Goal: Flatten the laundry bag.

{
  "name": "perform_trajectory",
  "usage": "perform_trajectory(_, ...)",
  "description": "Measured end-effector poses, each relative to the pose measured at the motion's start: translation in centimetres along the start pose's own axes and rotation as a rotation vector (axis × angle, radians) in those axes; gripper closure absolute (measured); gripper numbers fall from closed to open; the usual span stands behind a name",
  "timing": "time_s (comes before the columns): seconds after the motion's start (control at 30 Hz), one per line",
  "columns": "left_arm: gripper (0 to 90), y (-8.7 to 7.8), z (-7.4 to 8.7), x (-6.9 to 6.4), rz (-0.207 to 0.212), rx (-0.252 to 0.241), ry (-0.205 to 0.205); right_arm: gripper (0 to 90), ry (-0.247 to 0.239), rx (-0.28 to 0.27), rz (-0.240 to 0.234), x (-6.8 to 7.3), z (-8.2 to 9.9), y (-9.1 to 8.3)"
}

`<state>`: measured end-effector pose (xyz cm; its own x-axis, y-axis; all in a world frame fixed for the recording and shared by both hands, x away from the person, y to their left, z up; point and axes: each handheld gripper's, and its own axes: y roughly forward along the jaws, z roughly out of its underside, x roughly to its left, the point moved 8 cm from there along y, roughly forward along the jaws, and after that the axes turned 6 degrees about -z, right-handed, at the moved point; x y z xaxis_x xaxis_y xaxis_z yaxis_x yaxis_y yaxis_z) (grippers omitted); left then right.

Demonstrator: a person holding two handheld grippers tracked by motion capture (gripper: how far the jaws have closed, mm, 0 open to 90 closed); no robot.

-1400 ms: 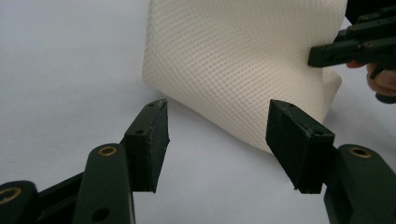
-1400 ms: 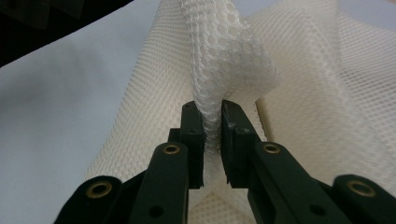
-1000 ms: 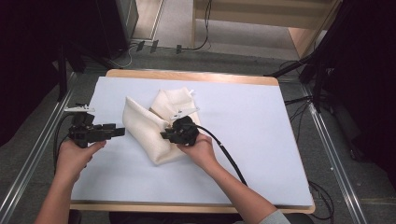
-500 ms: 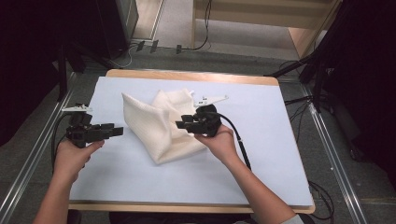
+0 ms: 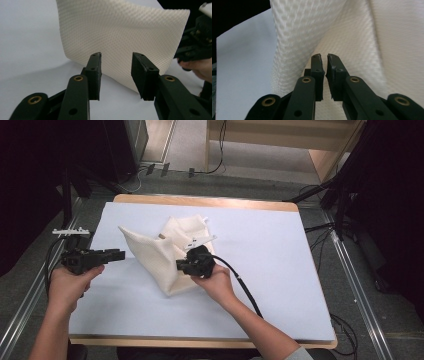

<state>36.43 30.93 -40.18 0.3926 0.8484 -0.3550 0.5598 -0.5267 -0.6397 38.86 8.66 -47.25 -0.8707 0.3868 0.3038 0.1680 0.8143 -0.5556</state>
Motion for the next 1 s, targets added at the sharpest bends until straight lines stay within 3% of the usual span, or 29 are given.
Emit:
perform_trajectory(0.27, 67.6, -2.1, -0.7, 0.9, -0.006, -0.052, -0.032, 86.2, -0.029, -0.021, -0.044, 2.6, 0.1, 2.1)
perform_trajectory(0.4, 68.1, -2.5, -0.9, 1.2, -0.011, -0.066, -0.038, 86.2, -0.035, 0.001, -0.076, 3.8, 0.4, 2.8)
perform_trajectory(0.5, 68.1, -2.0, -0.8, 1.1, -0.017, -0.047, -0.035, 83.7, -0.044, 0.009, -0.086, 4.6, 0.4, 2.8)
perform_trajectory(0.63, 68.0, -1.3, -0.6, 0.9, -0.016, -0.025, -0.028, 80.7, -0.05, 0.01, -0.097, 4.9, -0.1, 1.6)
perform_trajectory(0.77, 67.4, -0.2, -0.1, 1.2, -0.03, 0.001, -0.035, 78.0, -0.044, -0.012, -0.094, 4.6, -0.8, -1.3)
perform_trajectory(0.93, 65.5, 0.8, 0.1, 1.8, -0.039, 0.01, -0.034, 75.6, -0.044, -0.039, -0.048, 2.6, -1.1, -4.2)
perform_trajectory(1.0, 65.6, 1.5, 0.1, 1.9, -0.031, 0.019, -0.039, 75.2, -0.02, -0.047, -0.027, 1.5, -0.8, -5.0)
